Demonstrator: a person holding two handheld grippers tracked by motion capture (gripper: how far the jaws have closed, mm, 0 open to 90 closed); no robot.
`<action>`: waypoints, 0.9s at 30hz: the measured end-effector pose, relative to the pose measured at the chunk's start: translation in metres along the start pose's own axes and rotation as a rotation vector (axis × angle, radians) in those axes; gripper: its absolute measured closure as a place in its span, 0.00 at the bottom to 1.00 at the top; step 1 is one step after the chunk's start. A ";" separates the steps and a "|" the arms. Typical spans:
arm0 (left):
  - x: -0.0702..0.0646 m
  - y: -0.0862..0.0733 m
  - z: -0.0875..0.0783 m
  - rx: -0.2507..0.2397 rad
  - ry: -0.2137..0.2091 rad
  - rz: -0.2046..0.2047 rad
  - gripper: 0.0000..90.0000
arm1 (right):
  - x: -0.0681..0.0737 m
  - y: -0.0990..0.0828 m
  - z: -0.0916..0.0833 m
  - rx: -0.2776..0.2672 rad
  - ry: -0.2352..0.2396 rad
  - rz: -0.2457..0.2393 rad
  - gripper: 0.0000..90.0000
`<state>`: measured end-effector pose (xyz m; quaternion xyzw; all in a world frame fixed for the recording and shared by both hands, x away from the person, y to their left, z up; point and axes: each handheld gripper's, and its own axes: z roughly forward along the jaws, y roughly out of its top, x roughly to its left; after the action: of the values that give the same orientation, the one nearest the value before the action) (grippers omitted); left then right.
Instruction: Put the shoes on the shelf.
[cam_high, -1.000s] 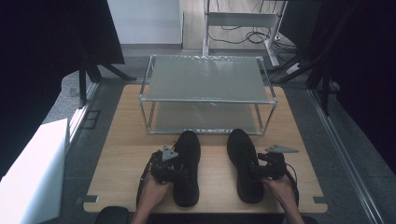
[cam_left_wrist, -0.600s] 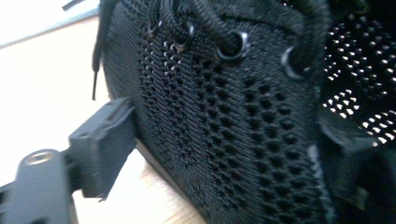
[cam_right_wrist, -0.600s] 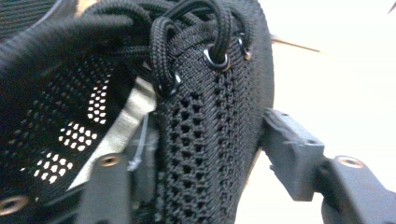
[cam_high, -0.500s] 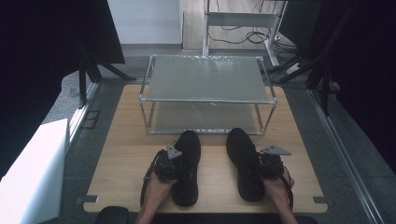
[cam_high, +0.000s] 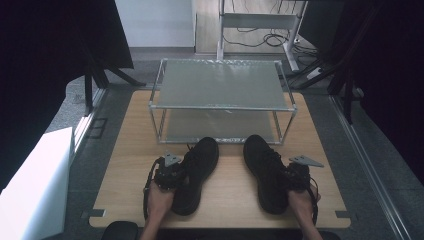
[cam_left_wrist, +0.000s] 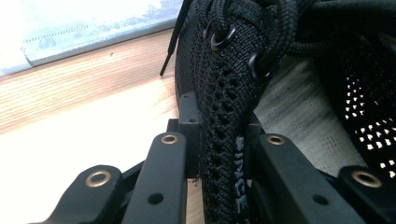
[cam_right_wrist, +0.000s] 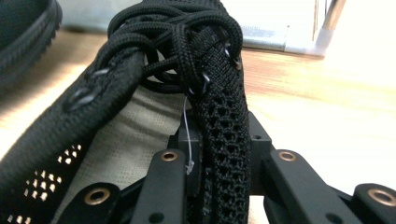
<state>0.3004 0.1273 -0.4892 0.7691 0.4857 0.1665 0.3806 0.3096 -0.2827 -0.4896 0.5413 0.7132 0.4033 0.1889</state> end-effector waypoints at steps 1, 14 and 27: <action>0.002 0.000 0.000 -0.002 -0.016 -0.011 0.88 | -0.005 0.000 -0.002 -0.005 0.034 0.052 0.85; 0.015 0.020 -0.022 -0.097 -0.129 -0.100 0.88 | -0.012 0.010 -0.022 -0.087 0.196 0.216 0.85; 0.008 0.035 -0.052 -0.233 -0.180 -0.167 0.88 | 0.008 0.036 -0.043 -0.169 0.331 0.235 0.85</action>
<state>0.2936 0.1480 -0.4296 0.6884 0.4893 0.1198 0.5218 0.2988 -0.2877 -0.4348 0.5294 0.6299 0.5644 0.0658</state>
